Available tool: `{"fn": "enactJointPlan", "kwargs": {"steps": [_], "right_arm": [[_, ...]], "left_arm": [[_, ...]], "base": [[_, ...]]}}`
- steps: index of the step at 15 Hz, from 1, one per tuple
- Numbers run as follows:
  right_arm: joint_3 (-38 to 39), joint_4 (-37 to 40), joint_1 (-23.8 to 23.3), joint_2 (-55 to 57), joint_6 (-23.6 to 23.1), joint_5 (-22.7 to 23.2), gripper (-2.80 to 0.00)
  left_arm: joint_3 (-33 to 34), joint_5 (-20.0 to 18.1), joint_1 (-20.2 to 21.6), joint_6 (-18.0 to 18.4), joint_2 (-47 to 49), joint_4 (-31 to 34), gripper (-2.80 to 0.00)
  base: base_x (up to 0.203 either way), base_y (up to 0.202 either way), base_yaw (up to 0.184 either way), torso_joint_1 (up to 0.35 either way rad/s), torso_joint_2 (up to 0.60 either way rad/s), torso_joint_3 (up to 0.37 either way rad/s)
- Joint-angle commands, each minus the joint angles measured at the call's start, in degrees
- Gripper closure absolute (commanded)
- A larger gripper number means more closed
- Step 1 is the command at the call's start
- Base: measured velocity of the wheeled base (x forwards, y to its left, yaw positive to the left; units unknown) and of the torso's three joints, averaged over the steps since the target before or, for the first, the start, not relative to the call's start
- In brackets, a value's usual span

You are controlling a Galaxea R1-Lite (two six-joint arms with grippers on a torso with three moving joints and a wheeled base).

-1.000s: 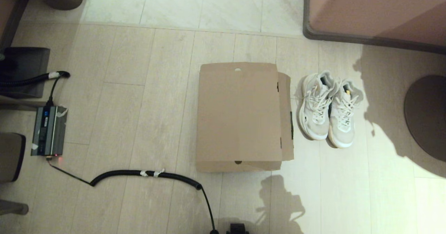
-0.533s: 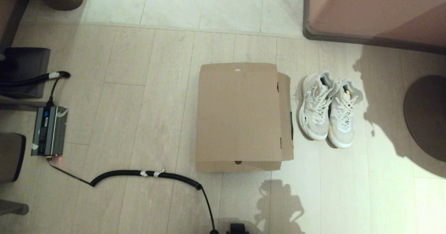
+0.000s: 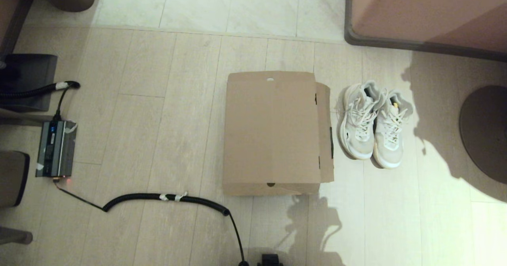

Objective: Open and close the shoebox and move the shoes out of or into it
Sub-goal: Open the shoe box

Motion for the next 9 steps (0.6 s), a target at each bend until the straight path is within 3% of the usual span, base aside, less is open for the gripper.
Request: {"fn": "enactJointPlan", "kwargs": {"steps": [1,5,9], "right_arm": [[-3.2,-0.64,-0.01,12.23,1.26,0.94,0.0],[-6.99,-8.02,0.43,36.33,11.38,4.47,0.0],[-8.11,-27.22,2.89,62.83,19.25,6.91,0.0]], "left_arm": [[0.44,-0.04,0.02,0.01,0.14,-0.05,-2.8],[0.44,-0.04,0.02,0.01,0.14,-0.02,-2.8],[0.44,-0.04,0.02,0.01,0.14,-0.11,-2.8]], "base": [[0.0,0.0,0.0,0.0,0.0,0.0],[0.0,0.0,0.0,0.0,0.0,0.0],[0.0,0.0,0.0,0.0,0.0,0.0]]}}
